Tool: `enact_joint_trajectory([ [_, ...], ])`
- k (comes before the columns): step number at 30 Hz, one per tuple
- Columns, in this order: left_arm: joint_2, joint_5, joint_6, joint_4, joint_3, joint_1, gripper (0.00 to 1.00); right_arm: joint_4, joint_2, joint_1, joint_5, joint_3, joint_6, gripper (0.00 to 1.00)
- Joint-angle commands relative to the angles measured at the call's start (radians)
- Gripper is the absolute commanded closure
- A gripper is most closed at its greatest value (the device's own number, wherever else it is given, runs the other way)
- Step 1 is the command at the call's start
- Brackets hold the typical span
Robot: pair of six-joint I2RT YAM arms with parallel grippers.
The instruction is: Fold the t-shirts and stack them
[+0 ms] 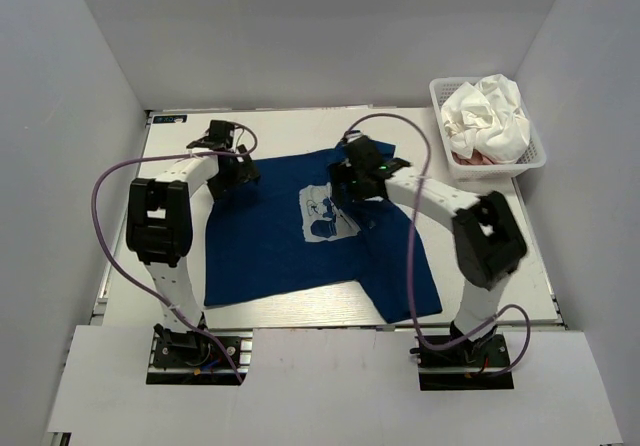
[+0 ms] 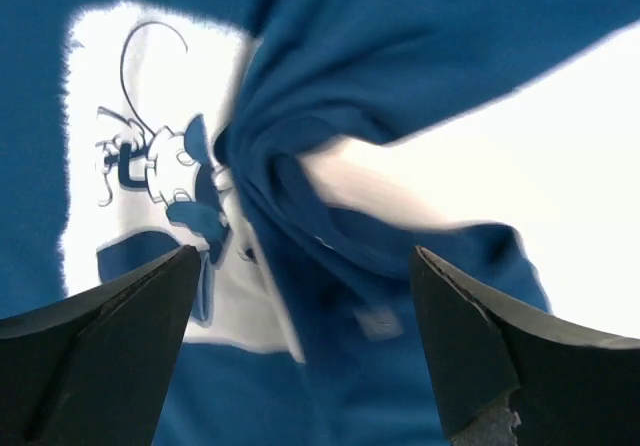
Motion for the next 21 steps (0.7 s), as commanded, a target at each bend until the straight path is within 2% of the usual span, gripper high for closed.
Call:
enact_joint_trajectory([
  [1, -0.059, 0.134, 0.028, 0.039, 0.055, -0.050, 0.00, 0.085, -0.172, -0.079, -0.118, -0.133, -0.035, 0.10],
  [4, -0.007, 0.194, 0.052, 0.051, 0.114, -0.094, 0.00, 0.143, -0.258, -0.156, -0.269, -0.255, -0.109, 0.10],
  [5, 0.015, 0.194, 0.052, 0.051, 0.160, -0.126, 0.00, 0.153, -0.266, -0.186, -0.323, -0.269, -0.202, 0.10],
  [7, 0.065, 0.176, 0.062, 0.007, 0.214, -0.159, 0.00, 0.197, -0.267, -0.202, -0.420, -0.303, -0.253, 0.10],
  [8, 0.111, 0.165, 0.071, -0.039, 0.264, -0.182, 0.00, 0.206, -0.249, -0.222, -0.495, -0.312, -0.373, 0.10],
  [9, 0.128, 0.154, 0.071, -0.056, 0.280, -0.182, 0.00, 0.225, -0.222, -0.226, -0.549, -0.309, -0.399, 0.10],
  [13, 0.128, 0.096, 0.071, -0.059, 0.264, -0.206, 0.00, 0.222, -0.113, -0.251, -0.531, -0.249, -0.475, 0.10],
  [17, 0.073, 0.087, 0.053, 0.005, 0.136, -0.216, 0.00, 0.208, -0.077, -0.291, -0.437, -0.245, -0.468, 0.11],
  [19, 0.061, 0.087, 0.042, 0.015, 0.098, -0.216, 0.00, 0.249, -0.088, -0.305, -0.420, -0.269, -0.453, 0.16],
  [21, 0.052, 0.062, 0.029, 0.015, 0.073, -0.216, 0.00, 0.236, -0.094, -0.315, -0.416, -0.279, -0.439, 0.30],
])
